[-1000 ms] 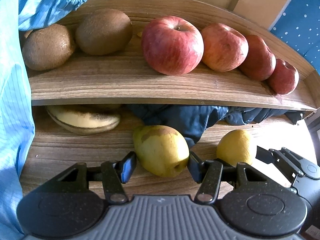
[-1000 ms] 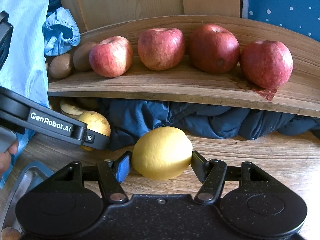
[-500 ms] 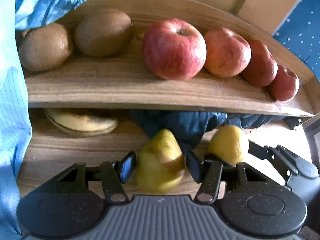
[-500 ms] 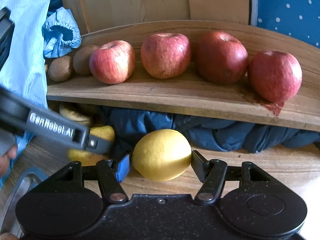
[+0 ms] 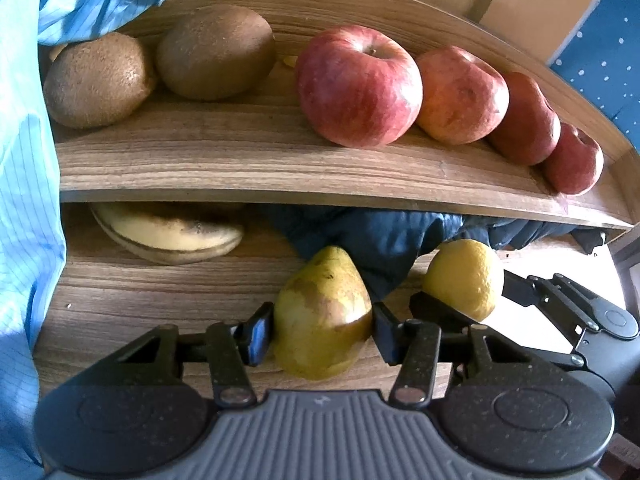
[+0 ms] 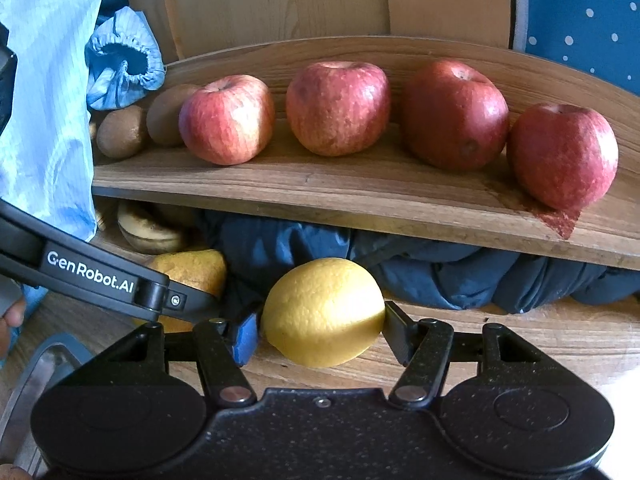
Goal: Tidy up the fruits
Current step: 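Carry the pear in left tool and lemon in right tool to the tray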
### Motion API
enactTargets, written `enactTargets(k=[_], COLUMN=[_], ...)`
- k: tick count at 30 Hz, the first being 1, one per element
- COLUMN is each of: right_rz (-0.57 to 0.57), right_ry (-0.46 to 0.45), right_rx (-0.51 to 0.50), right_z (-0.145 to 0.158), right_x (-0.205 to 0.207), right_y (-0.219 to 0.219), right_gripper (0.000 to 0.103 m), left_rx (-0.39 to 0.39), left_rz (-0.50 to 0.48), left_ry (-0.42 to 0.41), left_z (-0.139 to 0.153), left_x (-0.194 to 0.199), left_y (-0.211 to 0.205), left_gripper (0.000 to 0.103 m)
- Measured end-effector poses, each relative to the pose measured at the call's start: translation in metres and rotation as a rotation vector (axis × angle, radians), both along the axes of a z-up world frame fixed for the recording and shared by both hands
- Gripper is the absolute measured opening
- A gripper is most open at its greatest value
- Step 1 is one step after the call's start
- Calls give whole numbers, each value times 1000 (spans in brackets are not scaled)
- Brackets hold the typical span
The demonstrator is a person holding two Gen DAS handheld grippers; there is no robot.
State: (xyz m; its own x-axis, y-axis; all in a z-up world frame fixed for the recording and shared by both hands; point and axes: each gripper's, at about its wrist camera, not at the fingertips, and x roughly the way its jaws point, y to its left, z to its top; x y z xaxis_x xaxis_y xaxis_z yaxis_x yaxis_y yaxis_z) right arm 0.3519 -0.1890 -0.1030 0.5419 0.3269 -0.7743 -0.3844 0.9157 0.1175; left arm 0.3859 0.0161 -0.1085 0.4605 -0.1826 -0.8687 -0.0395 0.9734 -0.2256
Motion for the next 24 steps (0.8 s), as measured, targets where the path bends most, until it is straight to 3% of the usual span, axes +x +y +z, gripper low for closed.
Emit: enactTargets(k=[24], right_rz=[-11], right_ry=[-24], right_rx=[31], right_z=[10], right_x=[-50], right_y=[-8], right_gripper=[63], left_rx=[4], left_rz=[3], left_ry=[-48], left_z=[12], left_x=[-42], left_y=[-6], left_gripper=[55])
